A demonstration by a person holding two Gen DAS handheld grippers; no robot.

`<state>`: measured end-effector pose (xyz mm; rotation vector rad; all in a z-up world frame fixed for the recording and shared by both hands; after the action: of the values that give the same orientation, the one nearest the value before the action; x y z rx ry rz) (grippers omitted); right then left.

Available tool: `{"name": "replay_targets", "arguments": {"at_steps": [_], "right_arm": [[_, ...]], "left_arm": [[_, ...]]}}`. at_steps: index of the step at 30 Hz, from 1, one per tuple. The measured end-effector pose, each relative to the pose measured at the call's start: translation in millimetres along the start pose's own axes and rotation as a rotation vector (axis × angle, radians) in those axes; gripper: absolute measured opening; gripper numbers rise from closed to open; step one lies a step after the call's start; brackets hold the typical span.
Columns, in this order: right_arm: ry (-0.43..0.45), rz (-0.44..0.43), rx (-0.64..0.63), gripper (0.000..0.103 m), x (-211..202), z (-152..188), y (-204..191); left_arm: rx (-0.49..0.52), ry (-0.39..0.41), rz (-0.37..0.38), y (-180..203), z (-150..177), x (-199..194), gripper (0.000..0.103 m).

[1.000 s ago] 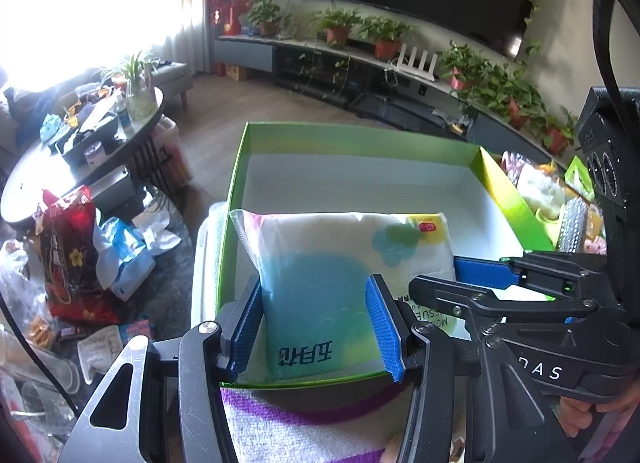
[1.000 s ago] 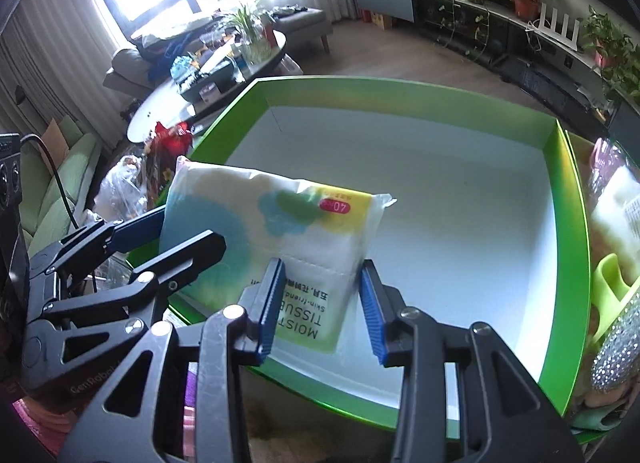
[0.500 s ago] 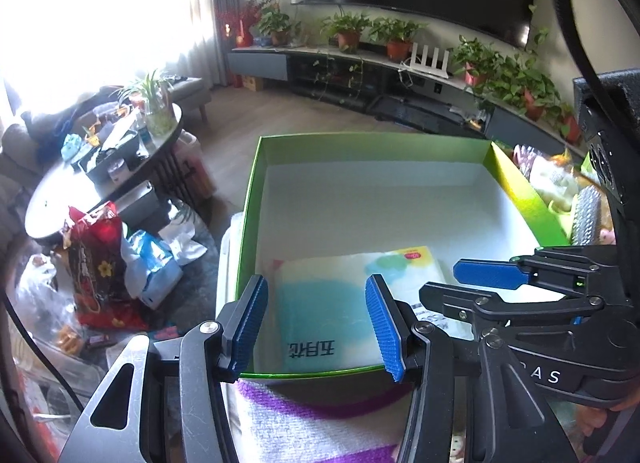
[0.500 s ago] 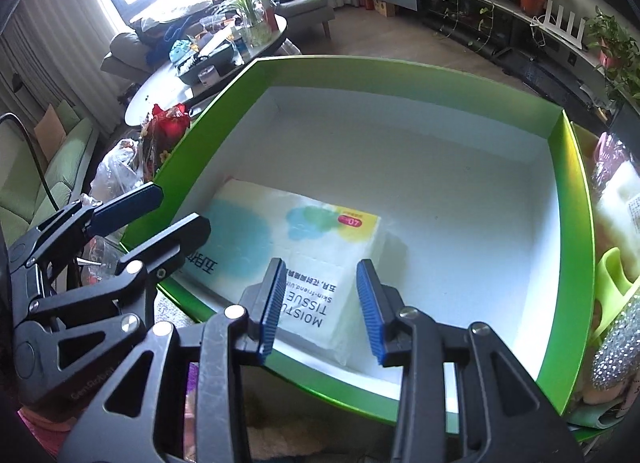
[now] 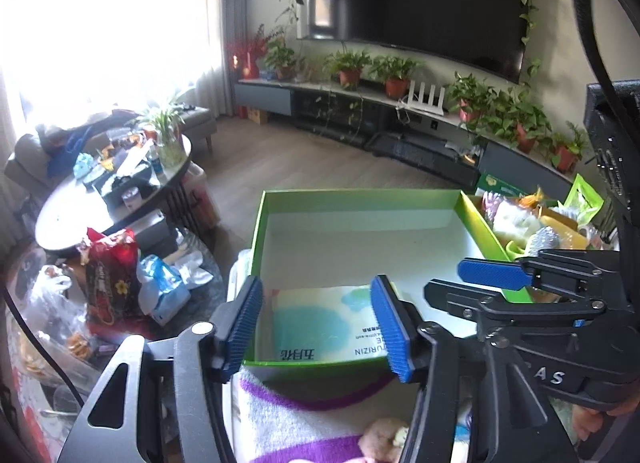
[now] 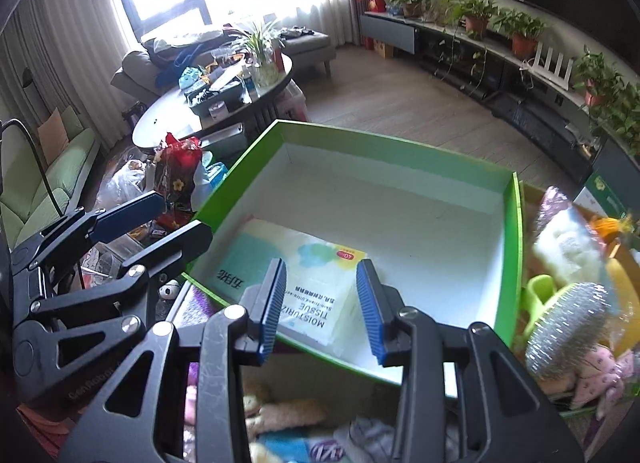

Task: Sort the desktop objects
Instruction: 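Lower the tissue pack into the green box and open both grippers, then withdraw both grippers from the green box back over the table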

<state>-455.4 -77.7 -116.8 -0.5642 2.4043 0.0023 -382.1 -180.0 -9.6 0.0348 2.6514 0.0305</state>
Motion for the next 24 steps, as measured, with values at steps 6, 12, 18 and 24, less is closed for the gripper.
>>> {"name": "replay_targets", "arguments": {"at_steps": [6, 12, 18, 24], "right_arm": [[0.062, -0.004, -0.002, 0.038, -45, -2, -3], [0.140, -0.008, -0.003, 0.048, -101, 1, -5], [0.268, -0.002, -0.055, 0.056, -164, 5, -13], [0.341, 0.025, -0.102, 0.061, -212, 24, -20]], "left_arm": [[0.006, 0.033, 0.052, 23, -4, -42, 0.059], [0.004, 0.074, 0.075, 44, -10, -81, 0.060], [-0.027, 0.140, 0.089, 63, -13, -118, 0.082], [-0.018, 0.165, 0.100, 83, -5, -148, 0.083]]}}
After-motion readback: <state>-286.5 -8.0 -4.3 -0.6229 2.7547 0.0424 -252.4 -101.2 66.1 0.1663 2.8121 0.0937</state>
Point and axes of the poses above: each gripper's, at about its wrist camera, not at the fingertips, and x roughly the way its jaws point, y to its right, z to its underside, the point moved 8 cm from there along x, roughly the way its jaws point, and after that the axes turned 13 degrees about y, right-handed, at the moved point
